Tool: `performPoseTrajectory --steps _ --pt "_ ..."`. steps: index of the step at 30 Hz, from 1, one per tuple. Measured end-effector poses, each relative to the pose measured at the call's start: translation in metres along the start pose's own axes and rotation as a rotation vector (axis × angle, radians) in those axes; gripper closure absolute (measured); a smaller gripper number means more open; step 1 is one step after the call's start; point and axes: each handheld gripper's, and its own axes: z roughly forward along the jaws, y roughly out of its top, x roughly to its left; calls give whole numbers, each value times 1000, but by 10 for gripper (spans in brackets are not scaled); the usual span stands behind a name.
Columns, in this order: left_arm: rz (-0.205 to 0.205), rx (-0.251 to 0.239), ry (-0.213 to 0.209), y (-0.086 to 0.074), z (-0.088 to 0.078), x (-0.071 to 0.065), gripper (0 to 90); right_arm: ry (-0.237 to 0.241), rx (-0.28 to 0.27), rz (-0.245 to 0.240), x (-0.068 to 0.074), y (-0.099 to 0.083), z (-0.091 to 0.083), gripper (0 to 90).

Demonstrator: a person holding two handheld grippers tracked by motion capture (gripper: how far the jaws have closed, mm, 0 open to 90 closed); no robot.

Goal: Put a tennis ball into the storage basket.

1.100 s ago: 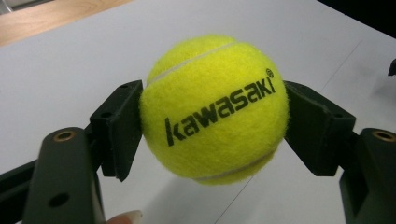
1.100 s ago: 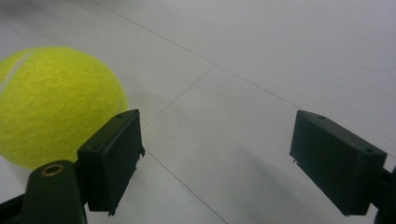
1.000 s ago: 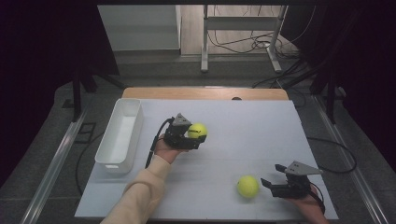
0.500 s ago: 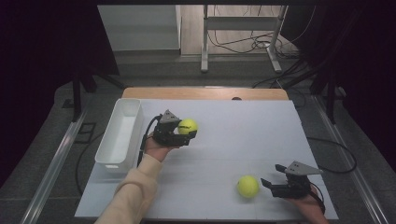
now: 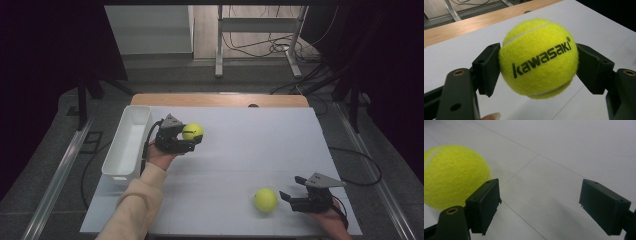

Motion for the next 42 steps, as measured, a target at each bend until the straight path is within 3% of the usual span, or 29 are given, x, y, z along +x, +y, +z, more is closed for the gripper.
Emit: performPoseTrajectory --steps 42 --pt "-64 -34 75 -3 -26 33 267 -2 7 -5 0 0 1 175"
